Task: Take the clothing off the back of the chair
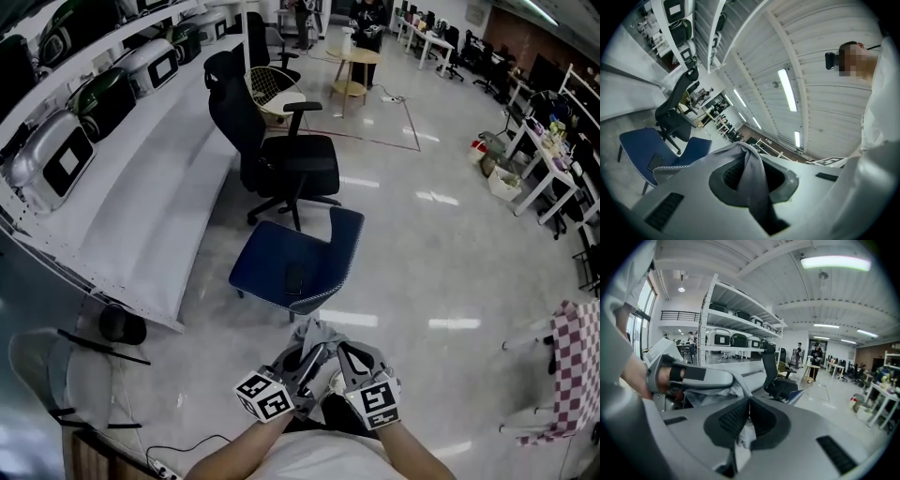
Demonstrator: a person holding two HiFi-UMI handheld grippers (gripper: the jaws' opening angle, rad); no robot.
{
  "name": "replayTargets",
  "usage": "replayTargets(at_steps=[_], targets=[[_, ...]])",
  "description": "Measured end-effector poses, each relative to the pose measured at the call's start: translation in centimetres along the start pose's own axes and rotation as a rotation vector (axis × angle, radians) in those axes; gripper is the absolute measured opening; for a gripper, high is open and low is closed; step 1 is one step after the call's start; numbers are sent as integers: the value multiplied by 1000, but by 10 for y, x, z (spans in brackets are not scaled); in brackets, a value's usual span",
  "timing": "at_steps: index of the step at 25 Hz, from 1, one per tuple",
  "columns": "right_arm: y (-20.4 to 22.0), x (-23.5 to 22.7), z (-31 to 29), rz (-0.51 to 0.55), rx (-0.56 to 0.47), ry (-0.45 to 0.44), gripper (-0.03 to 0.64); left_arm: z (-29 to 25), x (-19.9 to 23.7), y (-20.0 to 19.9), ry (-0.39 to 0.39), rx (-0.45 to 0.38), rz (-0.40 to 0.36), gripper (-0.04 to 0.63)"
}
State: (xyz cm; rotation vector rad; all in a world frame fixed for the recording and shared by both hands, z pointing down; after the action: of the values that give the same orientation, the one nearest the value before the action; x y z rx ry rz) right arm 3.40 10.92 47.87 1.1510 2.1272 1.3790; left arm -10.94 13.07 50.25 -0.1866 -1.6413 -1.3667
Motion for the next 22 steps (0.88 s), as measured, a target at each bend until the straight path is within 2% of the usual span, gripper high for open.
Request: replayTargets(at_steps=[8,22], targets=[[6,3,18,-3,10,2,17,2,-13,16,11,29,7,37],[4,-27,27,62,-52,-73,17,-20,-37,16,-24,-24,-69,35]])
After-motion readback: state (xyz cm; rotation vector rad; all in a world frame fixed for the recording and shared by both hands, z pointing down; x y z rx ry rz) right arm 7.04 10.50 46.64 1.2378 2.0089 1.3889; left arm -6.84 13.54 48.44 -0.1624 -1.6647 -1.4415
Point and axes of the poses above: the fingertips, and each gripper's own axes: z backward along the fingers, x to its left, y out of its underside, the point moved 8 cm from there along z, backward along the fingers, and after that the axes turned 2 degrees about z, right-handed, at the moved point
